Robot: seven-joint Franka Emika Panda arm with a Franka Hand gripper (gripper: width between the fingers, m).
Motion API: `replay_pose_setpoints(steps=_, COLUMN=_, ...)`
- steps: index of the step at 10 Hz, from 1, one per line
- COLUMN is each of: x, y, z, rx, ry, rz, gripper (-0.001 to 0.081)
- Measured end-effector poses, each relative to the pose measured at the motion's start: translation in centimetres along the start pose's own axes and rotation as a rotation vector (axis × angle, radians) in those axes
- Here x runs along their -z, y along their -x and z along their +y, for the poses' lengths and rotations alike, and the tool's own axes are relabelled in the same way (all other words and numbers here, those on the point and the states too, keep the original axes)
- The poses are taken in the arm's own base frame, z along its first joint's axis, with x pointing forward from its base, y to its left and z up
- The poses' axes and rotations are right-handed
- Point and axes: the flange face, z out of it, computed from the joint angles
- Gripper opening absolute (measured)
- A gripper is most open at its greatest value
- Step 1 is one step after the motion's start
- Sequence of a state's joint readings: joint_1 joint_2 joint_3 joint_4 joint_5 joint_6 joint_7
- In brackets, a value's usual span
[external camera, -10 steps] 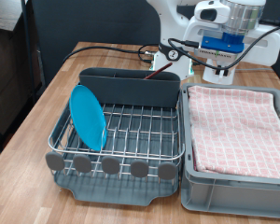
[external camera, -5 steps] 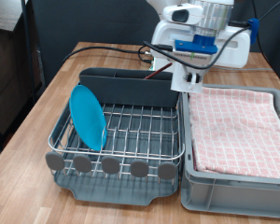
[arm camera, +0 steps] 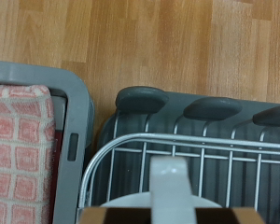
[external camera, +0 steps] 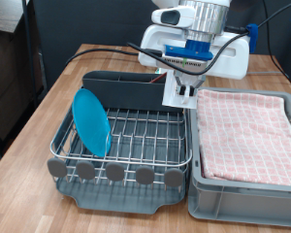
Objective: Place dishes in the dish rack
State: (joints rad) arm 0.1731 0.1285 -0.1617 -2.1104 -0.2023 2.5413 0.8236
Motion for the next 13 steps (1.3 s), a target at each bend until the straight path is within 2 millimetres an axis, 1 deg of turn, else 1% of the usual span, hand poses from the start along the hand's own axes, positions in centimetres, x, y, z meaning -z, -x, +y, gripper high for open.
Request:
replay_pose_setpoints(steps=2, x=0.0, y=0.2, z=-0.2, rx=-0.003, ry=-0.005, rz=-0.004, gripper=0.0072)
replay_pose_setpoints(steps=4, x=0.3, y=0.2, z=-1.1, rx=-0.006, ry=-0.027, rz=0.003, gripper=0.0072)
replay_pose_setpoints(steps=8, x=0.9, y=-0.8, z=-2.7, rx=-0.032, ry=-0.046, rz=0.020, gripper=0.0072)
replay_pose_setpoints(steps=10, x=0.4, y=-1.7, z=-3.4, rx=-0.048, ry=-0.052, rz=0.016, gripper=0.0072)
replay_pose_setpoints(steps=13, x=-1.1, y=-3.0, z=-4.2, rx=-0.061, ry=-0.055, rz=0.016, gripper=0.0072)
